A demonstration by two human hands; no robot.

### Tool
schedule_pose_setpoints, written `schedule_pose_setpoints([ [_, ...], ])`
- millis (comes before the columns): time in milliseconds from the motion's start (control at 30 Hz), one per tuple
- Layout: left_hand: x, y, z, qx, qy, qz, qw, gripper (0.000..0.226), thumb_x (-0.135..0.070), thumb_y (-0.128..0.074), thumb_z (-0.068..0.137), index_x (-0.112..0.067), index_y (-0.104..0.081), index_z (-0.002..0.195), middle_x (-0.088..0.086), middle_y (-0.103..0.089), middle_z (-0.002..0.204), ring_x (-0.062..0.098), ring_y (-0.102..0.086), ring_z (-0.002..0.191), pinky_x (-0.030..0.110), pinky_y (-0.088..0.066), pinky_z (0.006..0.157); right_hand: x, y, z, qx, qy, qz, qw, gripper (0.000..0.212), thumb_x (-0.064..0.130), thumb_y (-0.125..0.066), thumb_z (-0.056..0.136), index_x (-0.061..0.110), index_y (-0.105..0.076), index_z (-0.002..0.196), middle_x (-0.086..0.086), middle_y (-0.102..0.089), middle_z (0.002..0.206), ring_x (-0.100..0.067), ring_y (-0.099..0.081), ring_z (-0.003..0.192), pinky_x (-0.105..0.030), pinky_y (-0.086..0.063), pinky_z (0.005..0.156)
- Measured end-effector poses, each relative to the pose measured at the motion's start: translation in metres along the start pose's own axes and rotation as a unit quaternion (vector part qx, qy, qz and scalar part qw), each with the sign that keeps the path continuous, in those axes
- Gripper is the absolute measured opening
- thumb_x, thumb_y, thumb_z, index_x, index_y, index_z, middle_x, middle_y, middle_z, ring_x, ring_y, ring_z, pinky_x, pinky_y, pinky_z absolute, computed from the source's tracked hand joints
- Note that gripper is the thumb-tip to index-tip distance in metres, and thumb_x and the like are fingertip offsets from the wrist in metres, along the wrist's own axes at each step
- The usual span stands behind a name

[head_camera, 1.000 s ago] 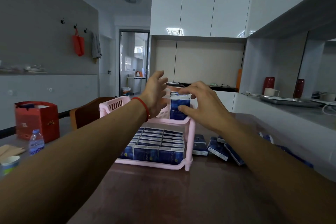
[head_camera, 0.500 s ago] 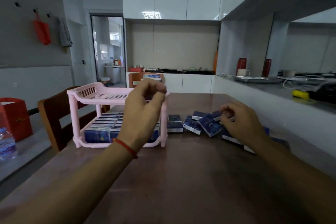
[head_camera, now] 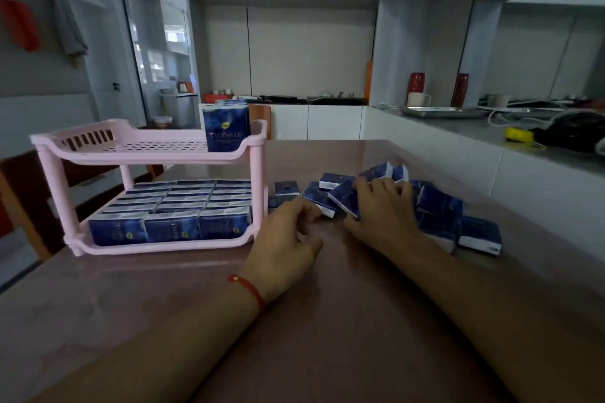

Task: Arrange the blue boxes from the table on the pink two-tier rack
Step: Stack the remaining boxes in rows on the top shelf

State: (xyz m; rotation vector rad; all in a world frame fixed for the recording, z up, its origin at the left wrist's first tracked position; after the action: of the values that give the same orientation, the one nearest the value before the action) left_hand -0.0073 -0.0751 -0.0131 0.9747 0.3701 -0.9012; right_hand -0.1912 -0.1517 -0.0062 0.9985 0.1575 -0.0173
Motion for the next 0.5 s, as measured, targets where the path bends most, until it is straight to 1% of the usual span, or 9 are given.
schedule_pose_setpoints([
  [67, 0.002, -0.002, 0.000, -0.006, -0.025, 0.008, 1.000, 0.039, -0.010, -0.069, 0.078, -0.029, -0.060, 0.110, -0.014, -0.061, 0.105, 0.004, -0.059, 0.097, 0.013, -0.047, 0.079, -0.004, 0.007, -0.004, -0.027, 0.008, 0.092, 0.995, 0.048, 0.052, -0.052, 0.081, 0.025, -0.053, 0.121, -0.005, -0.061, 0.114, -0.028, -0.054, 0.107, -0.045, -0.035, 0.095],
  [133, 0.000, -0.004, -0.001, -0.007, -0.073, 0.025, 0.997, 0.050, -0.019, -0.068, 0.077, -0.025, -0.058, 0.125, -0.008, -0.058, 0.121, 0.009, -0.056, 0.111, 0.019, -0.048, 0.090, -0.007, 0.019, -0.012, -0.045, 0.017, 0.257, 0.965, 0.031, 0.046, -0.051, 0.088, 0.023, -0.062, 0.106, -0.003, -0.061, 0.099, -0.023, -0.057, 0.092, -0.042, -0.043, 0.086],
  [167, -0.001, -0.005, -0.002, -0.006, -0.103, 0.042, 0.994, 0.058, -0.022, -0.068, 0.077, -0.023, -0.054, 0.133, -0.006, -0.056, 0.130, 0.011, -0.052, 0.120, 0.023, -0.045, 0.098, -0.008, 0.024, -0.016, -0.029, 0.025, 0.337, 0.941, 0.029, 0.044, -0.051, 0.092, 0.018, -0.064, 0.095, -0.003, -0.062, 0.090, -0.022, -0.058, 0.083, -0.042, -0.047, 0.078],
  [233, -0.004, -0.007, -0.003, -0.001, -0.142, 0.070, 0.987, 0.069, -0.023, -0.073, 0.079, -0.020, -0.048, 0.143, -0.003, -0.054, 0.139, 0.013, -0.048, 0.128, 0.026, -0.039, 0.108, -0.005, 0.036, -0.025, 0.015, 0.058, 0.440, 0.896, 0.042, 0.042, -0.049, 0.098, 0.007, -0.063, 0.080, -0.008, -0.062, 0.072, -0.023, -0.058, 0.066, -0.043, -0.049, 0.065],
  [300, -0.006, -0.007, -0.006, 0.014, -0.124, 0.048, 0.991, 0.068, -0.023, -0.076, 0.082, -0.024, -0.049, 0.144, -0.006, -0.060, 0.134, 0.008, -0.055, 0.120, 0.025, -0.045, 0.102, 0.000, 0.044, -0.032, 0.081, 0.071, 0.507, 0.855, 0.049, 0.043, -0.046, 0.103, 0.004, -0.064, 0.078, -0.009, -0.061, 0.066, -0.019, -0.056, 0.056, -0.036, -0.047, 0.058],
  [367, -0.007, -0.005, -0.008, 0.029, -0.073, 0.005, 0.997, 0.057, -0.021, -0.078, 0.082, -0.028, -0.056, 0.135, -0.010, -0.068, 0.121, 0.004, -0.063, 0.106, 0.020, -0.053, 0.089, -0.002, 0.048, -0.033, 0.106, 0.006, 0.549, 0.829, 0.055, 0.051, -0.040, 0.103, 0.009, -0.067, 0.081, -0.008, -0.064, 0.066, -0.017, -0.058, 0.057, -0.033, -0.045, 0.059],
  [400, -0.006, -0.002, -0.009, 0.028, -0.046, -0.016, 0.998, 0.052, -0.018, -0.079, 0.081, -0.028, -0.060, 0.127, -0.010, -0.070, 0.111, 0.003, -0.065, 0.098, 0.016, -0.054, 0.082, -0.008, 0.049, -0.032, 0.085, -0.045, 0.563, 0.820, 0.055, 0.053, -0.039, 0.102, 0.011, -0.069, 0.081, -0.007, -0.067, 0.067, -0.018, -0.060, 0.061, -0.035, -0.047, 0.061],
  [433, -0.003, 0.000, -0.010, 0.023, -0.016, -0.034, 0.999, 0.046, -0.016, -0.079, 0.079, -0.029, -0.062, 0.120, -0.009, -0.070, 0.102, 0.002, -0.066, 0.089, 0.012, -0.052, 0.076, -0.019, 0.050, -0.030, 0.039, -0.086, 0.550, 0.830, 0.053, 0.050, -0.039, 0.102, 0.014, -0.070, 0.080, -0.007, -0.068, 0.069, -0.020, -0.063, 0.066, -0.038, -0.049, 0.065],
  [500, 0.003, 0.005, -0.012, 0.019, 0.034, -0.069, 0.997, 0.039, -0.014, -0.081, 0.077, -0.028, -0.060, 0.108, -0.006, -0.070, 0.093, 0.001, -0.067, 0.081, 0.014, -0.051, 0.073, -0.052, 0.052, -0.030, -0.060, -0.112, 0.413, 0.902, 0.040, 0.039, -0.044, 0.101, 0.015, -0.067, 0.077, -0.008, -0.067, 0.071, -0.027, -0.065, 0.073, -0.040, -0.052, 0.069],
])
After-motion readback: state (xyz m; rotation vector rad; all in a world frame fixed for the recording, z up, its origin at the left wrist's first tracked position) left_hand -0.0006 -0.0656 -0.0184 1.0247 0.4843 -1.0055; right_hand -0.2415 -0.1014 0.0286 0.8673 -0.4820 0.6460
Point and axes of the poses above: each hand's wrist, its own z-axis towards the middle knuckle, its own y-axis out of the back of the hand, x = y × z, the point moved 2 cm from there along z, towards the middle knuckle
